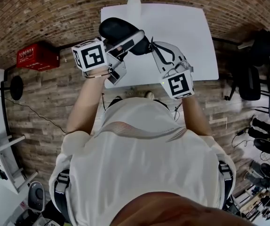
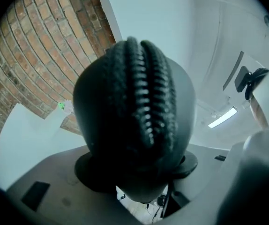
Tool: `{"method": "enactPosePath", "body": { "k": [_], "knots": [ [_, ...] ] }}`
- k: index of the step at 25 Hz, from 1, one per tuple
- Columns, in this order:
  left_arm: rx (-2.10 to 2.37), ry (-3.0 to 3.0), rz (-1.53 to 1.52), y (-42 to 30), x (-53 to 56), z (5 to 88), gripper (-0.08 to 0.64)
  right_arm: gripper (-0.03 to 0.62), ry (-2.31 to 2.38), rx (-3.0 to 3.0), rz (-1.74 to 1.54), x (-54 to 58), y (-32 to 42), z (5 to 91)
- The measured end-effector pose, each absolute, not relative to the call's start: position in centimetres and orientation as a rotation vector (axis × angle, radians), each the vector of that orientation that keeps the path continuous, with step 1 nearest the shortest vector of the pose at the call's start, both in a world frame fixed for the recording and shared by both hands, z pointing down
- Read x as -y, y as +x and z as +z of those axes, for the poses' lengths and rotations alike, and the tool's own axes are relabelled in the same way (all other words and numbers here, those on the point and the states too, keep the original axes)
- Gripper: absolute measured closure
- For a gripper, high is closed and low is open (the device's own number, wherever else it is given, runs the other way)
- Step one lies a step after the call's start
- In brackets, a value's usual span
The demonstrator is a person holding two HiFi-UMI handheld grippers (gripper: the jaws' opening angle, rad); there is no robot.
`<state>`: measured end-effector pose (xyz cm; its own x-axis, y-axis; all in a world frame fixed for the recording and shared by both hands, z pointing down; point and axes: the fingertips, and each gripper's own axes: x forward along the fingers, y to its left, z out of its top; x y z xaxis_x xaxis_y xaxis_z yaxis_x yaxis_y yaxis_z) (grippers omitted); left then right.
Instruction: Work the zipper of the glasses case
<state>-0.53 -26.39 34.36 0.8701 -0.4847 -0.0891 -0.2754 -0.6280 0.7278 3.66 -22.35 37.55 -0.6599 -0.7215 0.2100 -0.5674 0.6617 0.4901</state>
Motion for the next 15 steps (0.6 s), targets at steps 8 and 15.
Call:
{"method": "enactPosePath", "body": {
  "k": [8,15],
  "knots": [
    [0.441,2.294,-0.222,-0.7,25.3,35.6,0.288,0.538,0.93,2.481,-0.617,21.6,2.7,38.7],
    [0.312,2.273,-0.167,0.2,23.0,36.3,0.288,0.538,0.883,2.536,-0.619,20.8,2.2,37.8]
  ]
}}
